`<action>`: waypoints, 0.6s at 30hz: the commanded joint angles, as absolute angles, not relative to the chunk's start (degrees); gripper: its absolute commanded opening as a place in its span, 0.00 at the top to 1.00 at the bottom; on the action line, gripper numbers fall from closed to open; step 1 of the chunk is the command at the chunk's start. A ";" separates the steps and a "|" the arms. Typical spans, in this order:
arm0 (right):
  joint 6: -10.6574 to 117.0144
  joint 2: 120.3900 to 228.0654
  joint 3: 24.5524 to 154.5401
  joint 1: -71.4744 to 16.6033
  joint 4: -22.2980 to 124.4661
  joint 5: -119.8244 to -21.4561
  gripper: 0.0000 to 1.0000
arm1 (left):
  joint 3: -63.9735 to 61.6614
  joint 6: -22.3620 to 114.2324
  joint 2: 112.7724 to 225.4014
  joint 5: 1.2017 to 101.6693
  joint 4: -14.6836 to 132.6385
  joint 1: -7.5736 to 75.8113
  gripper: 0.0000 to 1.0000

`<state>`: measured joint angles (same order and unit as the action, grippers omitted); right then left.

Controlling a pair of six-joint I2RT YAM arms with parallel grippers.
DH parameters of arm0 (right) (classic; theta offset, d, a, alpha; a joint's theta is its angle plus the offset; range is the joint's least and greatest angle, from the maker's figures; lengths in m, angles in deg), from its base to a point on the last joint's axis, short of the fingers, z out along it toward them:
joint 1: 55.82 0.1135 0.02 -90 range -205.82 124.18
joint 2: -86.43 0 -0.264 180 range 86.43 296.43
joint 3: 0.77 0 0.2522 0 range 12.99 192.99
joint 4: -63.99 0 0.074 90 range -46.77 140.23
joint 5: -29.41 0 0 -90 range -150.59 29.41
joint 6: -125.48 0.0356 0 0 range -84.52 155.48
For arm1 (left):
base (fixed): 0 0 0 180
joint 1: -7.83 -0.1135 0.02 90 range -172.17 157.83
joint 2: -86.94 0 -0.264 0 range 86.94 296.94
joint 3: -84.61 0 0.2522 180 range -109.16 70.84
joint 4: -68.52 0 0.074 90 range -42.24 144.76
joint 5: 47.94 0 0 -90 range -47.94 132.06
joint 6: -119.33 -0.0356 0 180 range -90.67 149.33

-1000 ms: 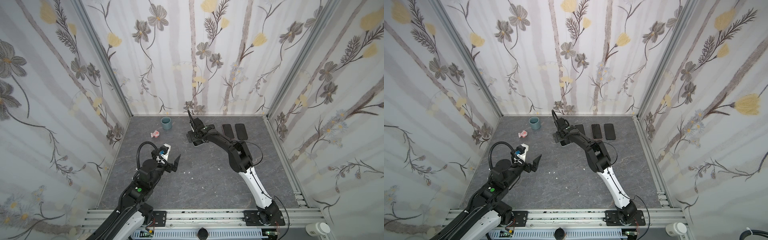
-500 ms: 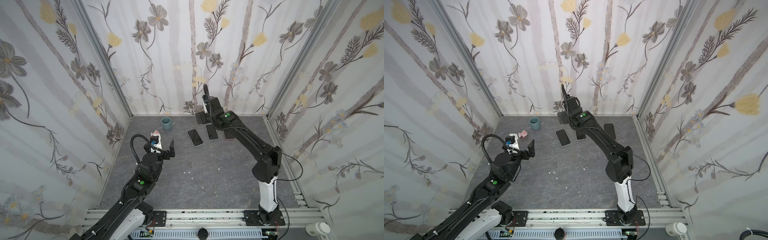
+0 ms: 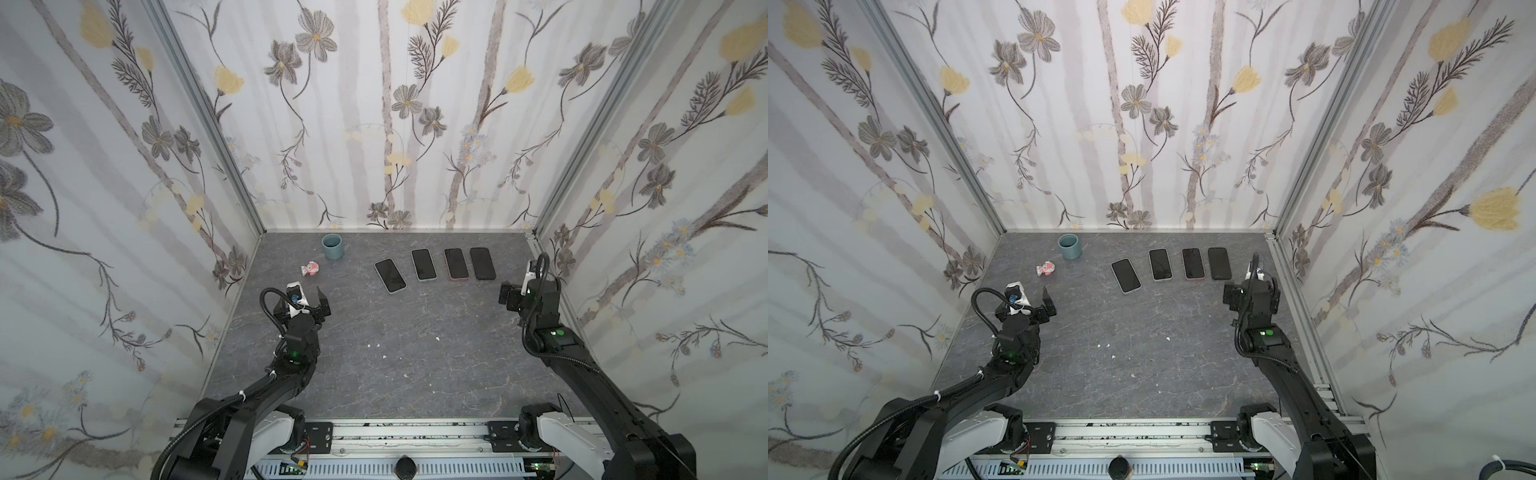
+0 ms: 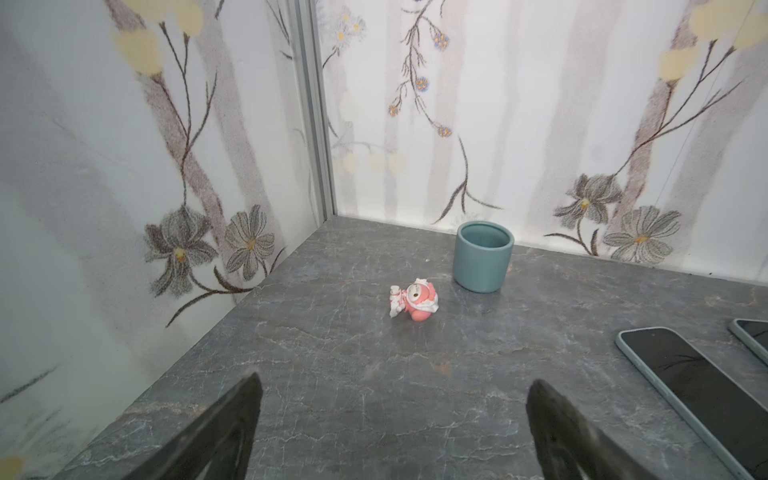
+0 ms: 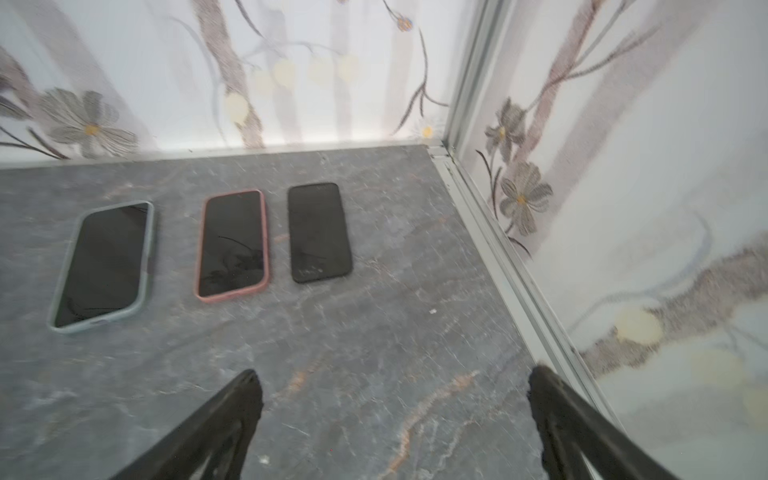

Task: Put the phone into the phone case

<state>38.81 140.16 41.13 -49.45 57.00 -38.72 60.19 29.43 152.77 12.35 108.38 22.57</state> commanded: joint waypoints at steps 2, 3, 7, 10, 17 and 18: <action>37.06 138.11 28.07 -53.83 82.42 -45.12 0.00 | 62.93 31.00 158.56 21.10 123.90 19.29 0.00; 37.28 138.70 25.48 -54.25 86.06 -46.09 0.01 | 63.24 31.57 159.90 22.67 124.96 18.55 0.00; 37.68 145.30 18.70 -54.76 102.53 -53.34 0.00 | 63.85 30.90 161.69 31.35 126.51 16.10 0.00; 38.03 152.82 19.75 -54.68 109.22 -60.30 0.00 | 64.61 31.32 161.70 32.81 127.80 15.08 0.00; 33.03 161.53 23.10 -54.67 116.01 -68.99 0.00 | 66.40 30.89 163.89 37.88 134.82 11.15 0.00; 32.85 162.28 22.14 -54.67 119.15 -68.62 0.00 | 66.52 30.91 165.35 38.10 136.88 10.70 0.00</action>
